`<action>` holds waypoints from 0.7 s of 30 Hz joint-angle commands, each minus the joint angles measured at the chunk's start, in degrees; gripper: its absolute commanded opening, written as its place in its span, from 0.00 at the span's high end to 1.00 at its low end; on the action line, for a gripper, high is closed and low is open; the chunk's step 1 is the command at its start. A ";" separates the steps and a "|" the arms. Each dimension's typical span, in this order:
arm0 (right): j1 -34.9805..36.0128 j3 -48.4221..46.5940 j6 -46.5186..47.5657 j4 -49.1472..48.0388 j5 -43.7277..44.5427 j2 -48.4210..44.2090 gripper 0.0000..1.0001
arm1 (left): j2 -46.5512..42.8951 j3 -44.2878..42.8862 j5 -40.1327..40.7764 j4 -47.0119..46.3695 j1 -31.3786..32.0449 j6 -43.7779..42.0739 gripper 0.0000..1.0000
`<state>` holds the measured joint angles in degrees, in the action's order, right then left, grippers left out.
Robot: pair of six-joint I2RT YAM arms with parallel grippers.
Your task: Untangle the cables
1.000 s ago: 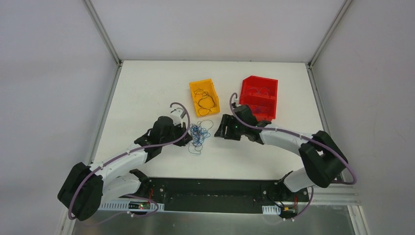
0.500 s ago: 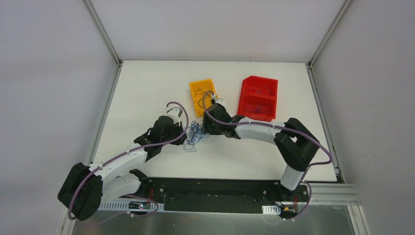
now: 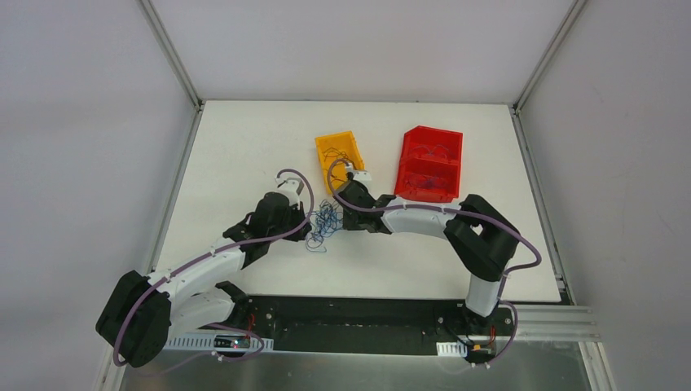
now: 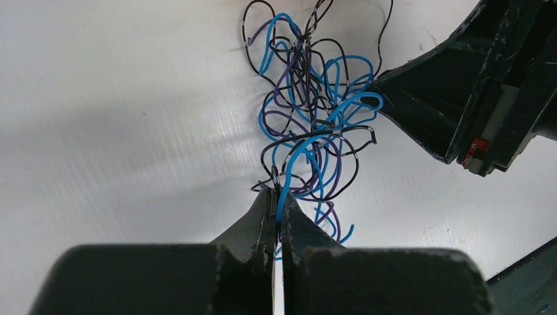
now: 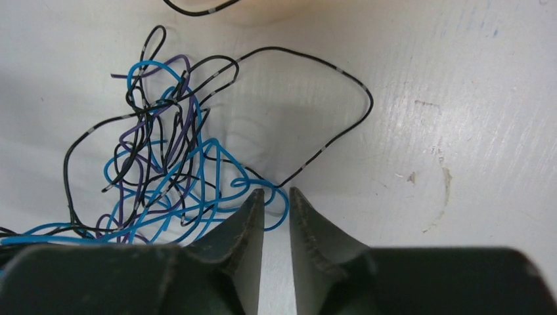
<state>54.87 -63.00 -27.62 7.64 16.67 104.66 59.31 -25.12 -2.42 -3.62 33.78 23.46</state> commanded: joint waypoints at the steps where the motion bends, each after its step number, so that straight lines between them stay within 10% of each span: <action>1: 0.31 -0.37 -0.19 1.73 2.39 -0.88 0.85 | 0.05 -2.29 1.83 -0.09 0.32 0.79 1.00; 5: -0.04 2.22 -0.49 2.74 4.72 -5.21 1.00 | -0.52 -2.21 3.70 0.63 0.33 1.04 1.00; 21: -21.99 22.89 -1.34 14.15 6.17 -39.65 1.00 | -0.73 -4.55 26.78 12.04 -0.42 8.99 1.00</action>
<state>38.70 -43.64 -28.36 15.35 20.34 73.76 58.70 -26.61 14.61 3.99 33.69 28.03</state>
